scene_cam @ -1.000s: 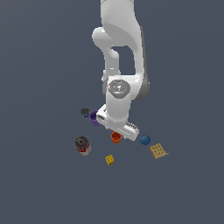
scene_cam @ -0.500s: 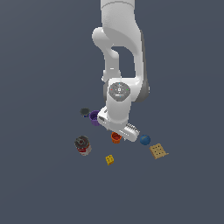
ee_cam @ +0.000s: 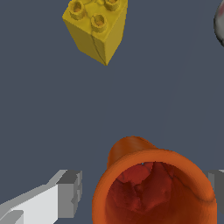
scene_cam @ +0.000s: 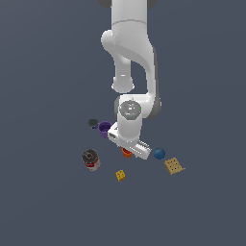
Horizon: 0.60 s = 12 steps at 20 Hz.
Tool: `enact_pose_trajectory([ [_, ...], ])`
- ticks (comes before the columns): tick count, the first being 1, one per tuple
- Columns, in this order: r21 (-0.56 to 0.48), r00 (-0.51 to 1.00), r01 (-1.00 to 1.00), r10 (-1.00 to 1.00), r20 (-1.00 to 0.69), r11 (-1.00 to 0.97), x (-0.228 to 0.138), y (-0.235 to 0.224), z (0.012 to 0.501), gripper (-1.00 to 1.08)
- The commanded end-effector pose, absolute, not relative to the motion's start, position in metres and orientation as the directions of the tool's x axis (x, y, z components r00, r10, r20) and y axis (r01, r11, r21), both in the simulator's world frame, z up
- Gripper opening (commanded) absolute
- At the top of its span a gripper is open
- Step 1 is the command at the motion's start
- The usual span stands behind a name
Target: Pick up a designated object from a clutter of objects.
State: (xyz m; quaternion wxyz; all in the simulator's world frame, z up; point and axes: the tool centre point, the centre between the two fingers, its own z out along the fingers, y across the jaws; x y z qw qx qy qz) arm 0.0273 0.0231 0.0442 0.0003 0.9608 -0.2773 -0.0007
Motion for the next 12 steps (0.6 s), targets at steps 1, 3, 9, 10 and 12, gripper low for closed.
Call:
enact_pose_trajectory([
  [1, 0.000, 0.846, -0.533, -0.533, 0.000, -0.846, 0.0281, 0.0233, 0.0389, 1.00],
  [3, 0.000, 0.846, -0.533, -0.533, 0.000, -0.846, 0.0283, 0.0234, 0.0379, 1.00],
  [9, 0.000, 0.846, -0.533, -0.533, 0.000, -0.846, 0.0283, 0.0234, 0.0379, -1.00],
  [10, 0.000, 0.846, -0.533, -0.533, 0.000, -0.846, 0.0283, 0.0234, 0.0379, -1.00],
  [12, 0.000, 0.846, -0.533, -0.533, 0.000, -0.846, 0.0283, 0.0234, 0.0379, -1.00],
])
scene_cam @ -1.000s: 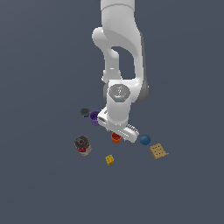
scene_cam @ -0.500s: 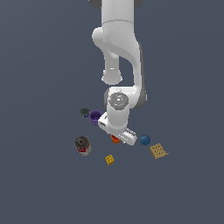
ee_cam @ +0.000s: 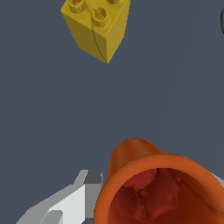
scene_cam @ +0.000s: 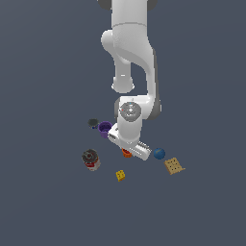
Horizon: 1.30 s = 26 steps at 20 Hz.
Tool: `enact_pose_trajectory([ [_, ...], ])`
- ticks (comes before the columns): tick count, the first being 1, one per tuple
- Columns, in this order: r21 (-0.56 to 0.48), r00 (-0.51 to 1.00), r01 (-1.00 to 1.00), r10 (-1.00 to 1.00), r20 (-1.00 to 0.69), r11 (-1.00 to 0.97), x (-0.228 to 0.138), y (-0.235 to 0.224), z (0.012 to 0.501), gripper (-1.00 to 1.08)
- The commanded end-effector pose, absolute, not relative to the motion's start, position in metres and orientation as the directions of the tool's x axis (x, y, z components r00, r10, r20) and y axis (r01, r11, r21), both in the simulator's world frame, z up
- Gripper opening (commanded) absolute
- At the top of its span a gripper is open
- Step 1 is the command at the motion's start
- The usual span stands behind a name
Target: Pick up a designated object from a clutter of objects.
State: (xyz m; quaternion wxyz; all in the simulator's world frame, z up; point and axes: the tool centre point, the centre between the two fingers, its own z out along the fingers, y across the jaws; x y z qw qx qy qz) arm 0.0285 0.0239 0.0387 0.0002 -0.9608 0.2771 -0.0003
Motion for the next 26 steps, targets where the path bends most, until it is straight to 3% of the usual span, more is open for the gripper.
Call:
enact_pose_trajectory([
  [1, 0.000, 0.846, -0.533, -0.533, 0.000, -0.846, 0.028, 0.023, 0.038, -1.00],
  [13, 0.000, 0.846, -0.533, -0.533, 0.000, -0.846, 0.030, 0.028, 0.074, -1.00],
  [26, 0.000, 0.846, -0.533, -0.533, 0.001, -0.846, 0.038, 0.043, 0.201, -1.00],
])
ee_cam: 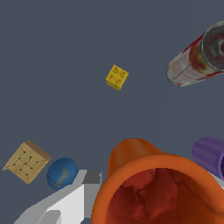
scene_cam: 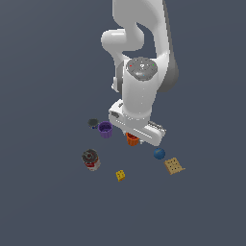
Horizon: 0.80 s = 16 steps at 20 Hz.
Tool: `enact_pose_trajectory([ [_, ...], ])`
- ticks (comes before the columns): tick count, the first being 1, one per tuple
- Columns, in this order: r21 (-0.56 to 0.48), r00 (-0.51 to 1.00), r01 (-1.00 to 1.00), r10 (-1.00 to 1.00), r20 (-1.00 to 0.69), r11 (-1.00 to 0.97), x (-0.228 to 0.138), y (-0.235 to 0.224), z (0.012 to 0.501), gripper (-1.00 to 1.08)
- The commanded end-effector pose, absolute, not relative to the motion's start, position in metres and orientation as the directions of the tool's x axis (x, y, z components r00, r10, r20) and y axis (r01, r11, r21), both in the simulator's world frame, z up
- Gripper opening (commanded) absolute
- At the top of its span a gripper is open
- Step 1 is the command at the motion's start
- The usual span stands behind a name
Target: Pick up a designated object from a clutter of objects.
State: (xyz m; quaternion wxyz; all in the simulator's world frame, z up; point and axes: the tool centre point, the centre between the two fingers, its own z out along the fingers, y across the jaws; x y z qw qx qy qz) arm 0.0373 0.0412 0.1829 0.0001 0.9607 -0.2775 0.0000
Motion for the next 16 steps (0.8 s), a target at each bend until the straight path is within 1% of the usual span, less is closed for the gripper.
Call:
enact_pose_trajectory([
  [1, 0.000, 0.846, -0.533, -0.533, 0.001, -0.846, 0.039, 0.045, 0.212, -1.00],
  [10, 0.000, 0.846, -0.533, -0.533, 0.001, -0.846, 0.047, 0.056, 0.308, -1.00],
  [16, 0.000, 0.846, -0.533, -0.533, 0.001, -0.846, 0.052, 0.063, 0.356, -1.00],
])
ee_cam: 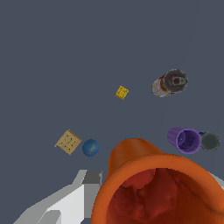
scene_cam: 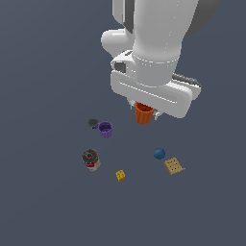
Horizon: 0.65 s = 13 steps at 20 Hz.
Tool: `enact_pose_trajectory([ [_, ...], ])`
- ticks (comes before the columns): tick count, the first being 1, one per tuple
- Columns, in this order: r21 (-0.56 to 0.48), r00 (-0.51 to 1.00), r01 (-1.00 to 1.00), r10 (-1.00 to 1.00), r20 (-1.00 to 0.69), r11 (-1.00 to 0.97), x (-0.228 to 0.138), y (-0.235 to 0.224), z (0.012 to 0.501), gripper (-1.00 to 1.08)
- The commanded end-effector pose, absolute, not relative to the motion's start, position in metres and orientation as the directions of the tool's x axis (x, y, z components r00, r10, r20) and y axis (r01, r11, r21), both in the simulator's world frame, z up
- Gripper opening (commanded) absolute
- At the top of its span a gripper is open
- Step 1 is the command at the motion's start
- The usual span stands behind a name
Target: Pick up a designated object from a clutter of objects.
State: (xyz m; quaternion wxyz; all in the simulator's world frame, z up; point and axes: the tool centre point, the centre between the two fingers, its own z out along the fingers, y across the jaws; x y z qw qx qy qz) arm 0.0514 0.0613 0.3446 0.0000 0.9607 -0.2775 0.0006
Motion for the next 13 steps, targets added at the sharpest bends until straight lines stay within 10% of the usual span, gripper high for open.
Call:
enact_pose_trajectory([
  [1, 0.000, 0.846, -0.533, -0.533, 0.001, -0.846, 0.053, 0.063, 0.362, -1.00],
  [13, 0.000, 0.846, -0.533, -0.533, 0.000, -0.846, 0.059, 0.068, 0.395, -1.00],
])
